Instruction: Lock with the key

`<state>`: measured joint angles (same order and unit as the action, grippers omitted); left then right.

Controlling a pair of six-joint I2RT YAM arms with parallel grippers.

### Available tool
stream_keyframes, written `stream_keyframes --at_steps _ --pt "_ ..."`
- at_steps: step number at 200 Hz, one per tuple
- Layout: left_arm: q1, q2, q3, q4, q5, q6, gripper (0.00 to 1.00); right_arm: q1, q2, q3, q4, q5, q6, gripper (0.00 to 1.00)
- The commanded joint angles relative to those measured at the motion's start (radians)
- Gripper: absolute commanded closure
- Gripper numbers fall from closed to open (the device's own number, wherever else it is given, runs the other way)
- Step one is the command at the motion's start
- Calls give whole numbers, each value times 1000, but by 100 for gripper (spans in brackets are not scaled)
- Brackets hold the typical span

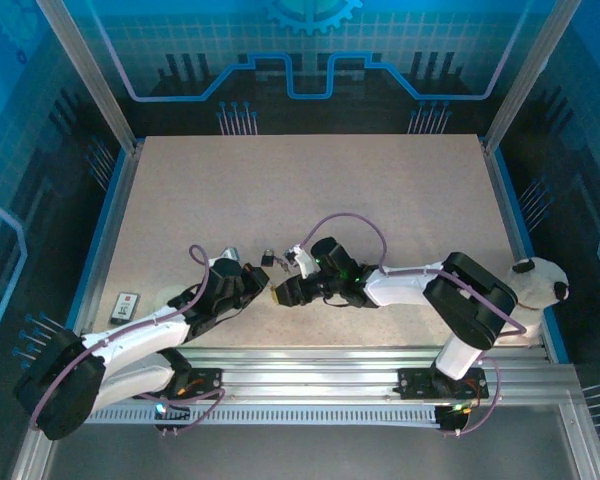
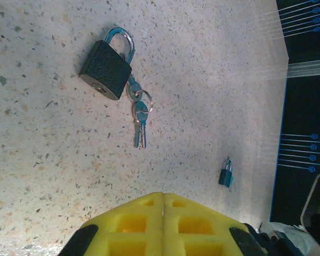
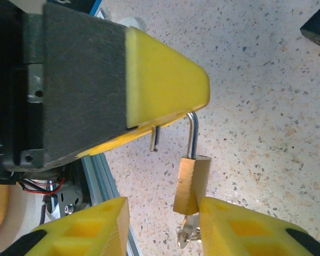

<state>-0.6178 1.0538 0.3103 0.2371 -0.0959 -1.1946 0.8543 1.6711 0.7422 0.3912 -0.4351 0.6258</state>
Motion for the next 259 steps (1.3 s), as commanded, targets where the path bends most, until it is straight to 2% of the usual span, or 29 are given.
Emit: stream_keyframes --at_steps 1,83,142,259 --pt "2 5 8 10 19 24 100 -14 -31 -18 37 -23 0 62" --pt "2 5 23 16 49 56 100 -24 -45 -23 20 -2 -4 64" --pt "2 9 29 8 52 64 100 19 -31 29 -66 52 -57 62" --pt "2 -6 30 1 50 65 100 38 6 62 -115 123 -66 66"
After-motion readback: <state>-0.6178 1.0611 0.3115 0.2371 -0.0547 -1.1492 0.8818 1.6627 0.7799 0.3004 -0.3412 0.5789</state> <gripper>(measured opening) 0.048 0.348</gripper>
